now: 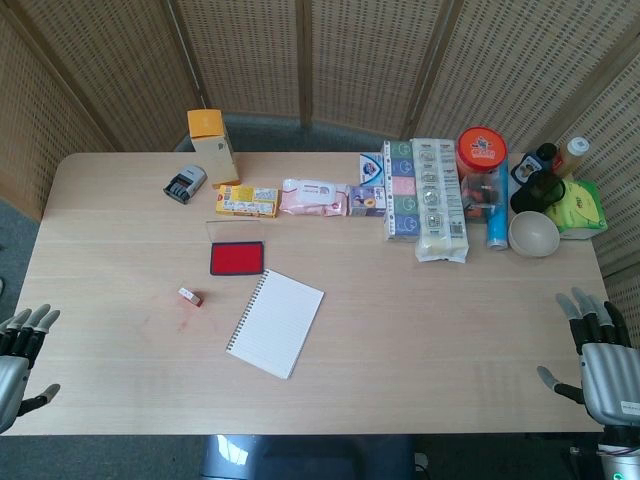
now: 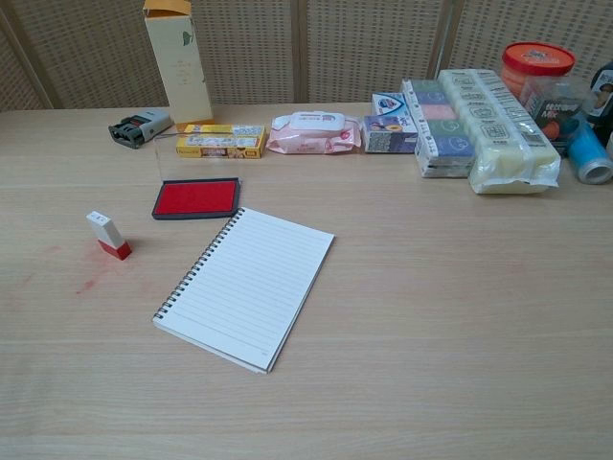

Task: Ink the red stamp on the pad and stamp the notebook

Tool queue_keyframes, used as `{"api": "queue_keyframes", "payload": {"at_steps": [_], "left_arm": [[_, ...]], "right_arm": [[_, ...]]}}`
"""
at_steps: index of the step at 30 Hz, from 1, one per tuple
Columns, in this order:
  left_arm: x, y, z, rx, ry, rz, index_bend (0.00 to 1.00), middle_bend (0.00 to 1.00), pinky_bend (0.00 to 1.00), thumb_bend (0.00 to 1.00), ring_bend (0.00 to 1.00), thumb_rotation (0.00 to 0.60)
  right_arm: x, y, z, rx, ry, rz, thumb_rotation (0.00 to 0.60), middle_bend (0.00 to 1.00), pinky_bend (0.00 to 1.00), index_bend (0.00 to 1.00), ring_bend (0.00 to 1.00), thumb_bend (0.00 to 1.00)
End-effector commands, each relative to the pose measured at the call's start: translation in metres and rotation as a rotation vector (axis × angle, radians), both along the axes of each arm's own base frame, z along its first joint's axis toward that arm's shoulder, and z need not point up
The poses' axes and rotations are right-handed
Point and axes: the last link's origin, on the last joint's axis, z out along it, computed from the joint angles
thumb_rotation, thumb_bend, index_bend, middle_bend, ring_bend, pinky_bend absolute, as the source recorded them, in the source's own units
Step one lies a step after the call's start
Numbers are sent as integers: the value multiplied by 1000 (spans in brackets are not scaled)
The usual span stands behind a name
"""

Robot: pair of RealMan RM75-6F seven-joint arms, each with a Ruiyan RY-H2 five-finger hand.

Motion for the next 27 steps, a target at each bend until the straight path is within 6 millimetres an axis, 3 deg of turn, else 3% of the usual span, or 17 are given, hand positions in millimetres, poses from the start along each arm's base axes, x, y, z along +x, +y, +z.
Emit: {"api": "queue_keyframes", "payload": {"at_steps": [1,14,15,17,18,19,20,21,22,24,27], "left_arm": [[0,-1,0,0,-4,0,0,0,81,101,0,600],[2,3,0,8,-25,-25,0,17,81,102,5,600],[2,5,0,10,-32,-33,0,69,82,101,41,600],[4,11,-1,20,-47,-54,0,276,123,101,209,600],[7,17,-2,31,-60,-84,0,450,219,101,378,600],[7,19,-3,34,-63,-92,0,643,391,102,580,600],[8,23,-4,42,-71,-112,0,763,537,104,716,600],[9,27,-6,46,-79,-132,0,901,757,109,876,600],[10,30,-8,45,-84,-142,7,970,892,113,961,600],[13,40,-15,21,-94,-160,69,1000,1000,121,1000,600],[22,62,-29,-19,-78,-185,178,1000,1000,132,1000,600]], "right_arm": [[0,0,0,0,2,-3,600,0,0,0,0,47],[-1,0,-1,12,-6,-11,600,0,0,0,0,49],[-1,-1,-1,11,-8,-14,600,0,0,0,0,50],[-2,-2,0,9,-14,-17,600,0,0,0,0,50],[-2,-2,0,6,-24,-17,600,0,0,0,0,51],[-2,-3,0,6,-25,-17,600,0,0,0,0,52],[-3,-3,0,5,-30,-18,600,0,0,0,0,53],[-3,-3,0,4,-34,-19,600,0,0,0,0,54],[-3,-4,0,4,-36,-19,600,0,0,0,0,55],[-3,-4,0,3,-39,-20,600,0,0,0,0,57],[-4,-5,1,2,-44,-25,600,0,0,0,0,59]]}}
